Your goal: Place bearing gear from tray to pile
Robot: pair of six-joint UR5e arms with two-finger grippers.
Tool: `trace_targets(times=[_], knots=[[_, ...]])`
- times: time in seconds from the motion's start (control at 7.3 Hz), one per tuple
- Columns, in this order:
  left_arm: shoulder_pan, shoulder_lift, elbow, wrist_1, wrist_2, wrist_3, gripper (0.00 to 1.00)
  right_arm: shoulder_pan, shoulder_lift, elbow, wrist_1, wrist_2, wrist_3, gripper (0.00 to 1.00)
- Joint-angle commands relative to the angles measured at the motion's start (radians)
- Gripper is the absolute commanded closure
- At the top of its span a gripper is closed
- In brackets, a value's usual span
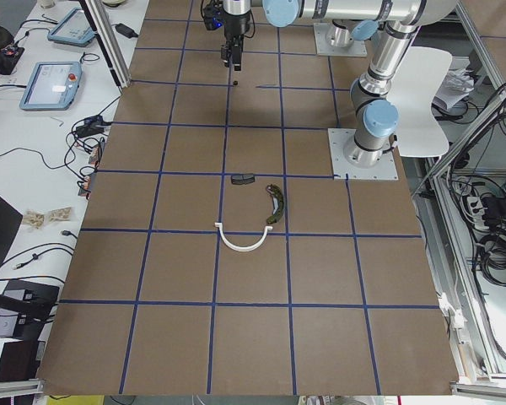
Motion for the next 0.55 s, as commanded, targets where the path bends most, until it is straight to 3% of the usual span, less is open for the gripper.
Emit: trace_targets(times=[0.0, 0.27, 0.41], knots=[[-0.021, -0.038, -0.022, 0.067, -0.015, -0.04, 0.0, -0.22, -0.182, 0.001, 0.241, -0.004, -0.38, 0.0], [-0.125, -0.129, -0.022, 0.186, -0.015, -0.097, 0.0, -0.468, -0.296, 0.001, 0.395, -0.065, -0.764, 0.0], [-0.174, -0.194, -0.019, 0.29, -0.009, -0.114, 0.0, -0.577, -0.313, 0.001, 0.402, -0.14, -0.924, 0.0]])
